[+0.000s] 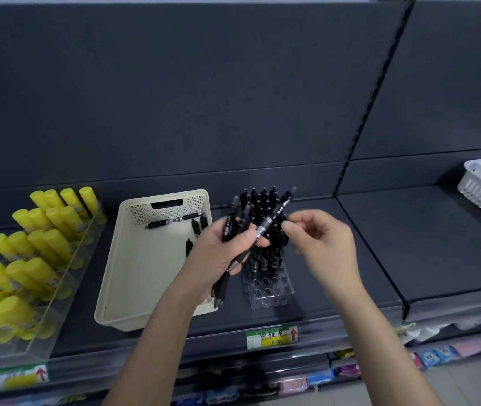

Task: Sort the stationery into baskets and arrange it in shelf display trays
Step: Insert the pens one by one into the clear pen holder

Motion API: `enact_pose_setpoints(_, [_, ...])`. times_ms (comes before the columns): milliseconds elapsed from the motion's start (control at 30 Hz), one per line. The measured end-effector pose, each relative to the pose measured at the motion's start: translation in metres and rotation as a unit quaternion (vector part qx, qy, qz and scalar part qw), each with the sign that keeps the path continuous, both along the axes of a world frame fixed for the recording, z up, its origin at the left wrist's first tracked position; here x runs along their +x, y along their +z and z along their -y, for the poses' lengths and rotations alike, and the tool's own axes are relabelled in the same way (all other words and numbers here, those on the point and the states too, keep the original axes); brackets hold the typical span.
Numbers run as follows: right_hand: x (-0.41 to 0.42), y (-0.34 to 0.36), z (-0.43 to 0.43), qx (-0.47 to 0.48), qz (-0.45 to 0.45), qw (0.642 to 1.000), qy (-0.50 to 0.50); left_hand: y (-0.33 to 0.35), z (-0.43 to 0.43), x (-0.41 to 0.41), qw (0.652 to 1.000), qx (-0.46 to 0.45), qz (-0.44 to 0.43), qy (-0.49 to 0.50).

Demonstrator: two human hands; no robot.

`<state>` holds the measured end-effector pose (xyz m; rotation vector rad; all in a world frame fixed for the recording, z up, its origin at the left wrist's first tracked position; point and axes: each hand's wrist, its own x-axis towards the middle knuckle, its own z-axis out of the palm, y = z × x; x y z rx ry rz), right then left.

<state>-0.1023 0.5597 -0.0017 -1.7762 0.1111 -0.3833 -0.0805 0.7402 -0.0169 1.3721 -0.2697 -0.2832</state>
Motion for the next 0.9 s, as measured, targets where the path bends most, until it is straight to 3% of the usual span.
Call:
enact_pose_setpoints(167, [-0.002, 0.01, 0.0, 0.177, -0.036, 0.98, 0.081, 0.004, 0.013, -0.005, 0.997, 0.058, 0.035, -0.035])
enact_pose_setpoints(300, [-0.003, 0.011, 0.003, 0.224, -0.04, 0.969, 0.096, 0.002, 0.017, -0.005, 0.991, 0.116, 0.06, -0.032])
enact_pose_setpoints(433, [-0.001, 0.01, 0.012, 0.246, -0.012, 0.968, 0.049, -0.002, 0.021, -0.006, 0.985, 0.142, 0.056, 0.08])
enact_pose_setpoints(500, [0.002, 0.006, 0.021, 0.196, -0.001, 0.981, -0.003, -0.004, 0.019, -0.006, 0.982, 0.131, 0.031, 0.133])
enact_pose_setpoints(600, [0.006, -0.011, 0.028, 0.036, -0.014, 0.997, -0.06, -0.007, 0.018, -0.009, 0.976, 0.115, 0.009, 0.182])
enact_pose_setpoints(900, [0.006, -0.041, 0.026, -0.239, 0.022, 0.971, 0.005, -0.024, 0.024, -0.026, 0.959, -0.026, -0.105, 0.262])
